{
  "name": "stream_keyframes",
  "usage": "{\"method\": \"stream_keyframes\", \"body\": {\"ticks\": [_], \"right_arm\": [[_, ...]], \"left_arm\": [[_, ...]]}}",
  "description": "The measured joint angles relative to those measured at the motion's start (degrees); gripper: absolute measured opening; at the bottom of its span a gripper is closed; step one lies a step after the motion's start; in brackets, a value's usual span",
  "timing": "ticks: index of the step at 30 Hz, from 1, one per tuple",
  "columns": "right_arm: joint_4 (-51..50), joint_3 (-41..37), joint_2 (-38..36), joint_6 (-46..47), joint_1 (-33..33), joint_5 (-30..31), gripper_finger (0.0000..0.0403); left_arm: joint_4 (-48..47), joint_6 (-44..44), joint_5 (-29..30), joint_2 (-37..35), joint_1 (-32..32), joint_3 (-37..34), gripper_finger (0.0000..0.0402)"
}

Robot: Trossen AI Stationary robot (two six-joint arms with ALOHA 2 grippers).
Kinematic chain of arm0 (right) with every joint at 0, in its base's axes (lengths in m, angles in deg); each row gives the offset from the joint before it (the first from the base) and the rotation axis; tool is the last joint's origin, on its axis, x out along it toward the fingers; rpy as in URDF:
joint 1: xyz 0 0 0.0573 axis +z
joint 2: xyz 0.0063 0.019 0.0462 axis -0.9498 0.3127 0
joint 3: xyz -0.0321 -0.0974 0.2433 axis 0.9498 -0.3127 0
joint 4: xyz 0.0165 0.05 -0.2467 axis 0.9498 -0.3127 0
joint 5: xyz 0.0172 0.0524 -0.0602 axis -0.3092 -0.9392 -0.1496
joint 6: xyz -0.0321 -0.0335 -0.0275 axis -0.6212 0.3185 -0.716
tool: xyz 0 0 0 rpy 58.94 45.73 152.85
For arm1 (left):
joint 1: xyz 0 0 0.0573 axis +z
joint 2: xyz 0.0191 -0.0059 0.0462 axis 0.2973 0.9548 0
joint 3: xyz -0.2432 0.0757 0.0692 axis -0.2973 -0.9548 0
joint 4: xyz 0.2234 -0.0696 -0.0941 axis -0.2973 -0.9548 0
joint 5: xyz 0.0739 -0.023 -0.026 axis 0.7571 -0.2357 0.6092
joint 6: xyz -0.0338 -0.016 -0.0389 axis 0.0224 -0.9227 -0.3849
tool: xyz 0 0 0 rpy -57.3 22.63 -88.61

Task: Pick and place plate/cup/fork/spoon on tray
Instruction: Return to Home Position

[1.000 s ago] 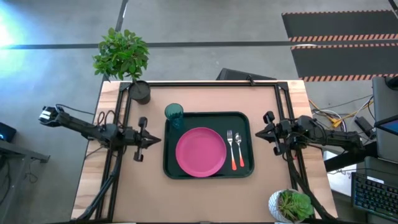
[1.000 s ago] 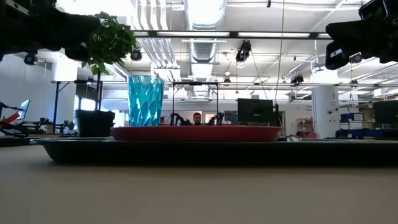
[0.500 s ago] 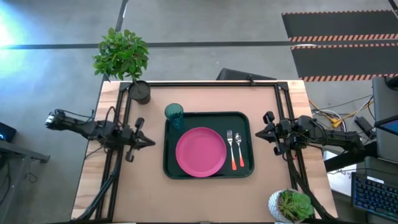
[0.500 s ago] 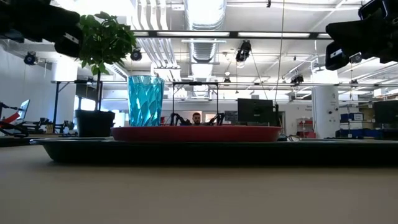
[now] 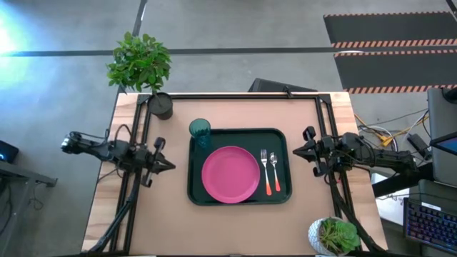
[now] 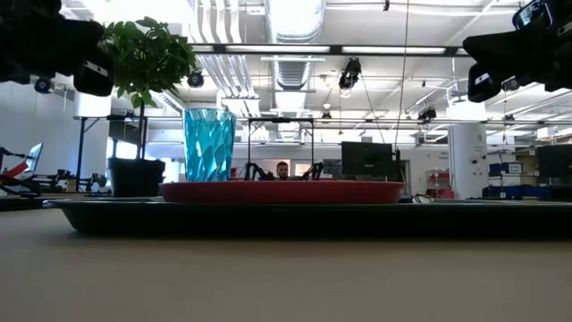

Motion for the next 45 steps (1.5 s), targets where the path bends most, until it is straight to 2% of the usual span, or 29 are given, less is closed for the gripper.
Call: {"method": "stream_keyframes", "body": {"ticks": [7, 10, 15, 19, 27, 33, 45], "right_arm": [[0.73, -0.02, 0.08, 0.52, 0.0, 0.51, 0.0009], [0.73, -0.02, -0.03, 0.51, 0.0, 1.21, 0.0009], [0.88, -0.02, 0.06, 0.44, -0.07, 1.4, 0.0009], [0.86, -0.02, 0.07, -0.24, -0.75, 1.41, 0.0009], [-0.39, -0.02, 0.28, -2.2, -5.09, 3.9, 0.0009], [-3.01, -0.02, 0.34, 1.25, -5.07, -0.41, 0.0009], [-3.36, -0.09, 0.36, 3.52, -1.93, 0.47, 0.0009]], "left_arm": [[-2.1, -5.21, -6.35, 0.06, 0.0, -0.74, 0.0], [-4.43, -7.02, -6.17, -0.25, 0.0, -0.74, 0.0], [-4.46, -5.26, -6.03, -0.07, 0.86, -0.78, 0.0], [-4.5, -2.46, -3.71, -0.55, 3.57, -0.8, 0.0], [-3.98, -2.4, -3.67, -0.56, 8.92, -0.87, 0.0], [-3.37, -2.42, -4.61, -0.57, 9.11, -0.89, 0.0], [-1.48, -2.43, -4.61, -0.55, 9.11, -0.96, 0.0]]}}
